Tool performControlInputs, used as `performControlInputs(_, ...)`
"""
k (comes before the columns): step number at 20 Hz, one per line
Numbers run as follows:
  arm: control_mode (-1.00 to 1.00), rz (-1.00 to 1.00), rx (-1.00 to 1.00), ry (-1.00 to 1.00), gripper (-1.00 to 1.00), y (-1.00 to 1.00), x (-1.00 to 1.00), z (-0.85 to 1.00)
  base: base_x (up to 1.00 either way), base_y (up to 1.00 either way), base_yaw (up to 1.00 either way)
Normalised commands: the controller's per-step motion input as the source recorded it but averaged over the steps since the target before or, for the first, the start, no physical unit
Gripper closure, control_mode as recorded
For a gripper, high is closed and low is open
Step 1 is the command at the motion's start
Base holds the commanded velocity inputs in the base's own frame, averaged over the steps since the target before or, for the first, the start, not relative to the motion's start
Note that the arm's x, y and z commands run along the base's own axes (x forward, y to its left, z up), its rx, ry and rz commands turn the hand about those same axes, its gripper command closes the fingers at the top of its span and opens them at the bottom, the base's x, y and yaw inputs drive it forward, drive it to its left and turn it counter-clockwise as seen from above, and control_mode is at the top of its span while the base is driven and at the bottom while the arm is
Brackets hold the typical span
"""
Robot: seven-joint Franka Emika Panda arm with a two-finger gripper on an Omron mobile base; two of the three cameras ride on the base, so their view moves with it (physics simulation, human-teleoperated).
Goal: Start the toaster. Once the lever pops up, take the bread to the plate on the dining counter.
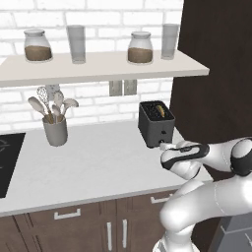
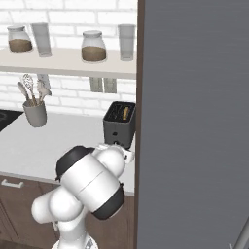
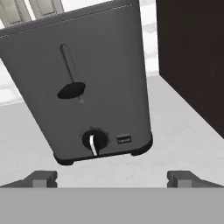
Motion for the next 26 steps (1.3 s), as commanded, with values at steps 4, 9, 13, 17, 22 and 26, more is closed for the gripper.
performControlInputs(4, -1.0, 0.0, 0.0, 0.0, -1.0, 0.15, 0.0, 0.02, 0.0, 0.0, 0.0)
performControlInputs(9, -1.0, 0.0, 0.0, 0.0, -1.0, 0.02, 0.0, 0.16, 0.0, 0.0, 0.0)
performControlInputs(13, -1.0, 0.04, 0.01, 0.0, -1.0, 0.0, 0.0, 0.21, 0.0, 0.0, 0.0)
performControlInputs(17, -1.0, 0.02, 0.01, 0.0, -1.0, 0.02, 0.0, 0.37, 0.0, 0.0, 0.0)
performControlInputs(22, -1.0, 0.02, 0.03, 0.0, -1.0, 0.0, 0.0, 0.37, 0.0, 0.0, 0.0)
performControlInputs(26, -1.0, 0.01, 0.04, 0.0, -1.0, 0.0, 0.0, 0.38, 0.0, 0.0, 0.0)
